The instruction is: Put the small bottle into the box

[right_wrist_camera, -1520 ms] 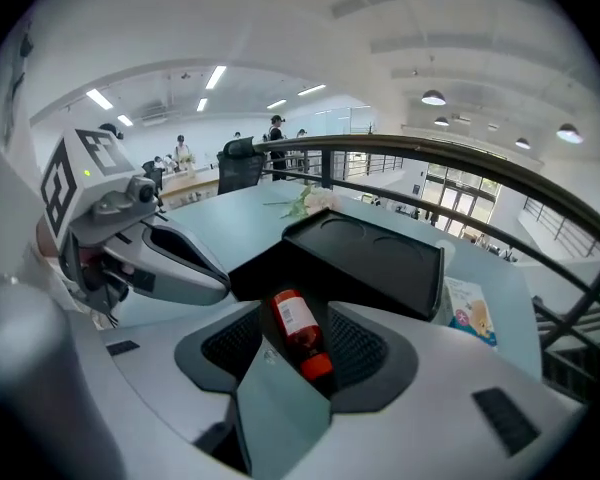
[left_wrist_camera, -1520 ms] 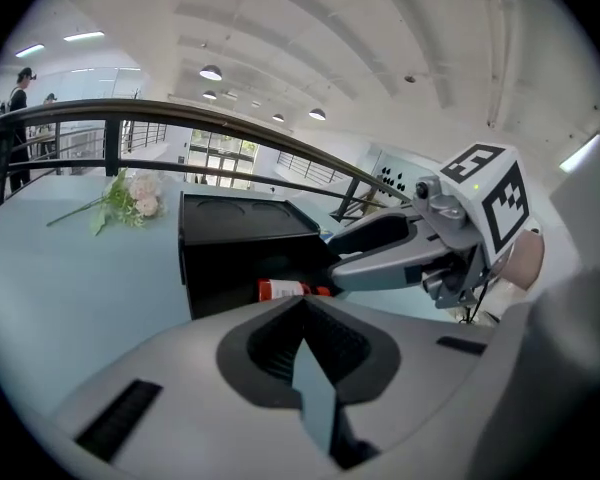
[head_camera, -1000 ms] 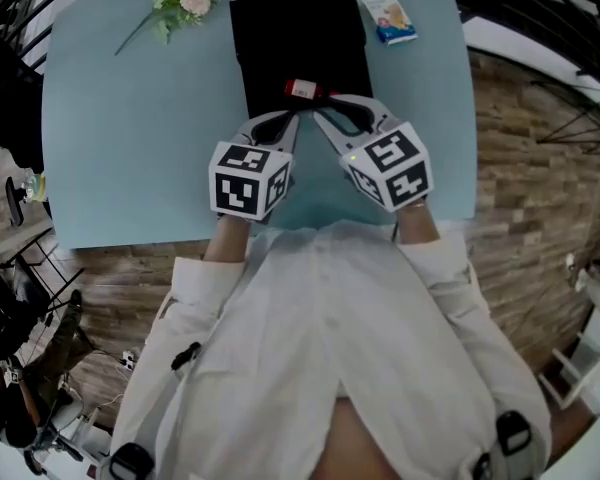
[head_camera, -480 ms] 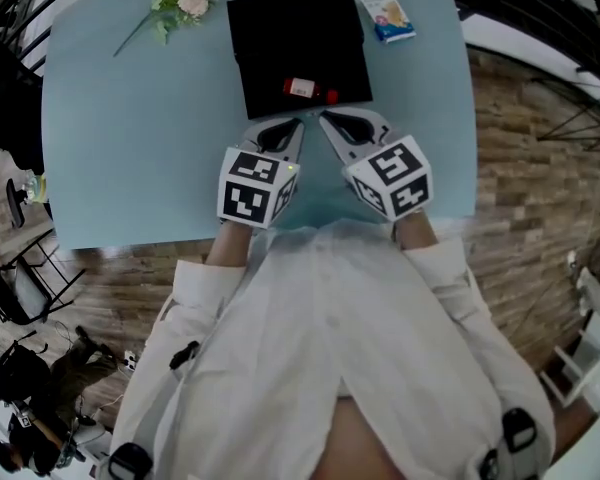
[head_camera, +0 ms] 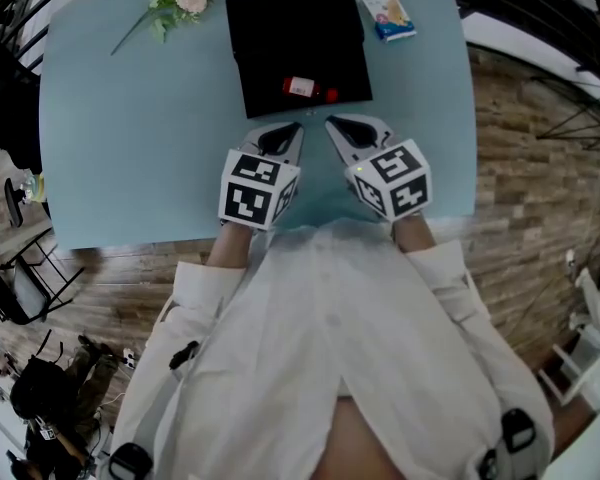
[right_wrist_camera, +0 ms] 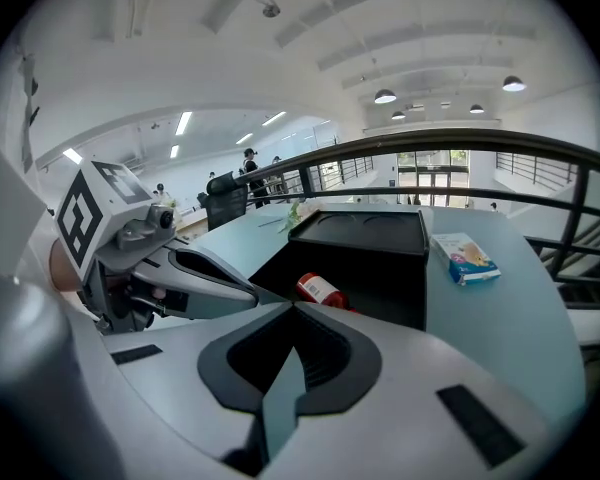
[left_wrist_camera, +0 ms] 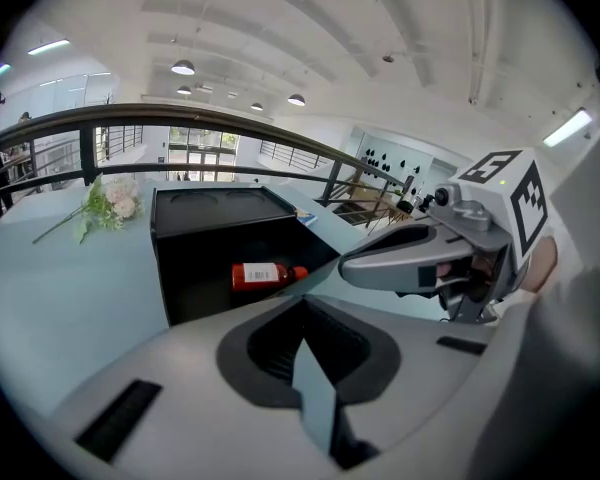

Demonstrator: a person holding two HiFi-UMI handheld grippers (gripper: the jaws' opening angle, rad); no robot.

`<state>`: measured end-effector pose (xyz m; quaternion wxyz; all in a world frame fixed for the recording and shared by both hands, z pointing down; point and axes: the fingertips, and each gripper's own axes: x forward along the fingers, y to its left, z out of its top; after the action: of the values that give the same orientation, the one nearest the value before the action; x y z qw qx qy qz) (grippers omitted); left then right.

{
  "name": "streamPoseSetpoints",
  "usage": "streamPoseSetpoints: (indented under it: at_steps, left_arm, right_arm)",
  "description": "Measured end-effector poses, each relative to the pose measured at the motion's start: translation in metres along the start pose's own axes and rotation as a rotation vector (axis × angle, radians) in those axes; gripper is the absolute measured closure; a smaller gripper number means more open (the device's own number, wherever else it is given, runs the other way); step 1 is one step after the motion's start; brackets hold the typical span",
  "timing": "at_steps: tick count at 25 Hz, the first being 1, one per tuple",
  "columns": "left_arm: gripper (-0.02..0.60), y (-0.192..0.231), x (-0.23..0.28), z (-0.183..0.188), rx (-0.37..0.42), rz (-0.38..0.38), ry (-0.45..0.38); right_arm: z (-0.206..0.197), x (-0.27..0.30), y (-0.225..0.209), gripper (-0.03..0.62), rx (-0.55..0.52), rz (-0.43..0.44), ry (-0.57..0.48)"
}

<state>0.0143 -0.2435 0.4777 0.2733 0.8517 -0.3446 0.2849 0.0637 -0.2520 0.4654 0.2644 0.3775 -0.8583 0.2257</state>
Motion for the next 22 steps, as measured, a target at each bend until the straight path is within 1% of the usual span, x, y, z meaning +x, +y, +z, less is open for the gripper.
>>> streamPoseSetpoints:
  at_steps: [4, 10, 18, 22]
  left_arm:
    - [0.578, -0.003, 0.002, -0.003, -0.009, -0.007, 0.007]
    - [0.578, -0.004, 0.004, -0.004, -0.008, -0.017, 0.015]
    - [0.578, -0.004, 0.005, -0.009, -0.013, -0.019, 0.036]
    - [0.578, -0.004, 0.008, -0.01, -0.013, -0.02, 0.042]
  right_arm:
    - [-0.003, 0.0, -0.002, 0.592, 0.008, 0.001, 0.006]
    - [-0.002, -0.001, 0.005, 0.591, -0.017, 0.018, 0.016]
    - [-0.011, -0.001, -0.003, 0.592, 0.015, -0.006, 0.039]
    - [-0.016, 0.0, -0.005, 0.592, 0.026, -0.004, 0.052]
